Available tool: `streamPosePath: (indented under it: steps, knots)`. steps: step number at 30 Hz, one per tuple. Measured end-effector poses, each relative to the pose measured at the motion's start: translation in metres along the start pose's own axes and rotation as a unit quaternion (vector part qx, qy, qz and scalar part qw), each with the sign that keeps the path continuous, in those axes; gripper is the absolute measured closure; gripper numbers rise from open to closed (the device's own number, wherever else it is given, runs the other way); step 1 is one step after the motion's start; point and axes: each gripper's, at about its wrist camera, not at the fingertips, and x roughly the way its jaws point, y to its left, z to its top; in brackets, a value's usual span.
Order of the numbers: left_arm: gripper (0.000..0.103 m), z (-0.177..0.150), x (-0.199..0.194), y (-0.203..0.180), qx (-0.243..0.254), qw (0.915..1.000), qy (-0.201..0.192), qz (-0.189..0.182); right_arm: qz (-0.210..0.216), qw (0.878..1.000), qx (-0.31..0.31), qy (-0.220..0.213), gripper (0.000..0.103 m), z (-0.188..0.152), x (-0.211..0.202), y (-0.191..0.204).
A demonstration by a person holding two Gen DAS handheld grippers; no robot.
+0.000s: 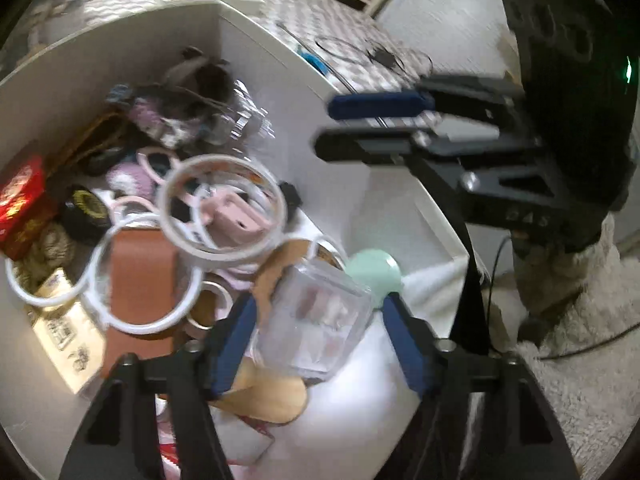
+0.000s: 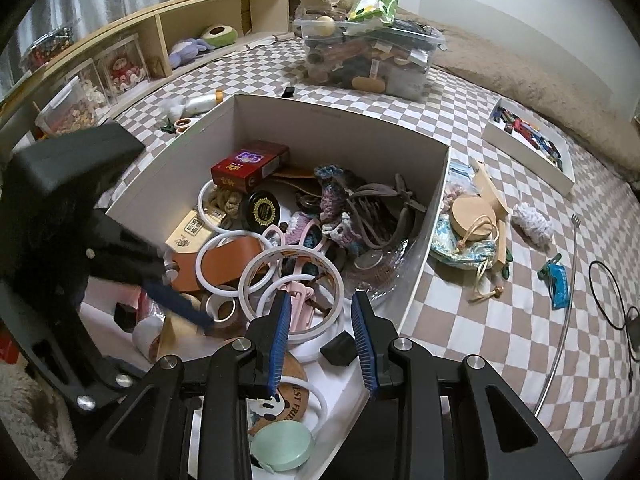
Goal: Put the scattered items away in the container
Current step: 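Lower the clear nail case into the box and open the left tool, then withdraw both open tools up out of the white box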
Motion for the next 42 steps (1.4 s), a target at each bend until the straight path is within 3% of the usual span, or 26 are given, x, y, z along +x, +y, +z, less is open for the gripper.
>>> streamPosePath:
  steps: [5, 14, 16, 21, 26, 33, 38, 42]
  knots:
    - [0.037, -0.006, -0.011, 0.005, 0.002, 0.9989, -0.014, 0.045, 0.004, 1.0, 0.001, -0.002, 0.072, 0.001, 0.0, 0.001]
    - [0.036, -0.012, -0.015, 0.015, 0.033, 0.991, -0.002, 0.129, 0.008, 1.0, -0.004, -0.006, 0.072, 0.003, -0.001, 0.007]
    - [0.028, -0.011, -0.01, 0.015, 0.052, 0.9871, 0.008, 0.151, 0.006, 1.0, -0.006, -0.007, 0.072, 0.003, -0.002, 0.009]
    - [0.027, -0.015, -0.005, 0.011, 0.101, 0.9764, 0.042, 0.186, 0.006, 1.0, -0.01, -0.009, 0.072, 0.004, -0.004, 0.011]
    - [0.026, -0.016, 0.007, 0.01, 0.159, 0.9565, 0.079, 0.232, -0.018, 1.0, -0.015, -0.019, 0.072, 0.004, -0.006, 0.012]
    - [0.026, -0.008, 0.025, 0.01, 0.191, 0.9476, 0.134, 0.219, -0.015, 1.0, -0.017, -0.018, 0.072, 0.003, -0.005, 0.011]
    - [0.026, 0.005, 0.035, 0.01, 0.19, 0.9496, 0.14, 0.206, -0.011, 1.0, -0.013, -0.019, 0.072, 0.002, -0.005, 0.011]
    - [0.026, 0.012, 0.034, 0.007, 0.188, 0.955, 0.12, 0.195, -0.012, 1.0, -0.012, -0.018, 0.072, 0.001, -0.005, 0.01]
